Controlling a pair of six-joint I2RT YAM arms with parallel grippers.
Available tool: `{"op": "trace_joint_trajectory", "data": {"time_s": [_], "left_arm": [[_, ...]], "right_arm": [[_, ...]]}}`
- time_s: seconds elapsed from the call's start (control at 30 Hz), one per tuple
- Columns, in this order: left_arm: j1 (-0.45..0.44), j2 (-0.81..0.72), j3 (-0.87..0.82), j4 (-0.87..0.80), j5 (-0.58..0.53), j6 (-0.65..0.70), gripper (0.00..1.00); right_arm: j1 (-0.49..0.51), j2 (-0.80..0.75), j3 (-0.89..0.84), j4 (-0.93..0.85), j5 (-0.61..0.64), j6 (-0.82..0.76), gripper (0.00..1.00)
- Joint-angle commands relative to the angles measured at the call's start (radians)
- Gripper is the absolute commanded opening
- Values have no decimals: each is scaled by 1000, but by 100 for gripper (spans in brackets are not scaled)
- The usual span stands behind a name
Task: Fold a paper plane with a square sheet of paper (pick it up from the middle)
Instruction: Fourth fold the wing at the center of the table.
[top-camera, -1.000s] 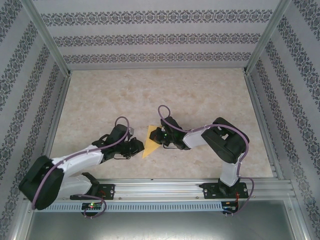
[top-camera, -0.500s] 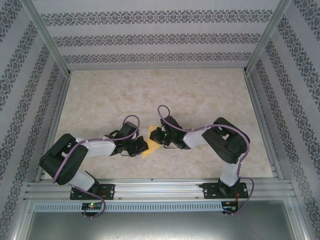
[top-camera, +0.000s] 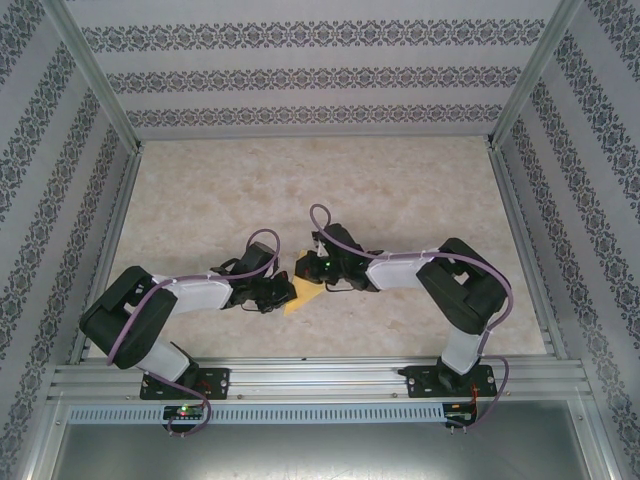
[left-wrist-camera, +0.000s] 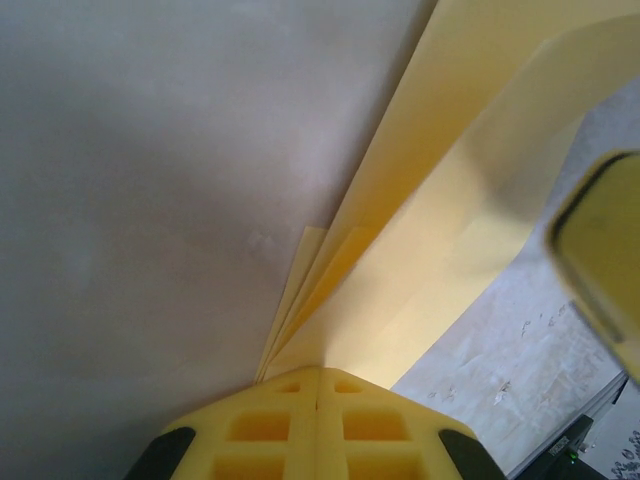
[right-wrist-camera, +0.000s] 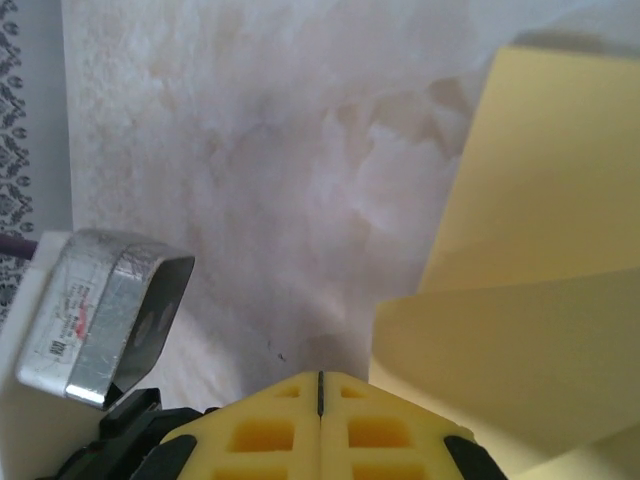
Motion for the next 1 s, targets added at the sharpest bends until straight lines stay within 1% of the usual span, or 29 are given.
{"op": "trace_joint_trajectory", "data": {"time_s": [0.0, 0.2, 0.37, 0.57, 0.8, 0.9, 0.97], "left_arm": [[10, 49, -19, -151, -81, 30, 5], [10, 45, -18, -182, -90, 37, 4], [10, 42, -10, -231, -105, 56, 2], [15, 38, -27, -227, -102, 57, 2], [18, 38, -39, -219, -99, 58, 2], [18, 44, -34, -224, -96, 65, 2], [18, 45, -35, -225, -97, 69, 2]], "right_arm": [[6, 62, 10, -21, 25, -7, 4], [-34, 122, -23, 19, 49, -10, 4], [-91, 100, -25, -22, 68, -45, 5], [-199, 100, -11, -27, 17, -83, 5], [-320, 107, 6, -60, -4, -127, 6], [-357, 101, 35, -88, -42, -150, 6], [-367, 69, 50, -106, -62, -166, 7]]}}
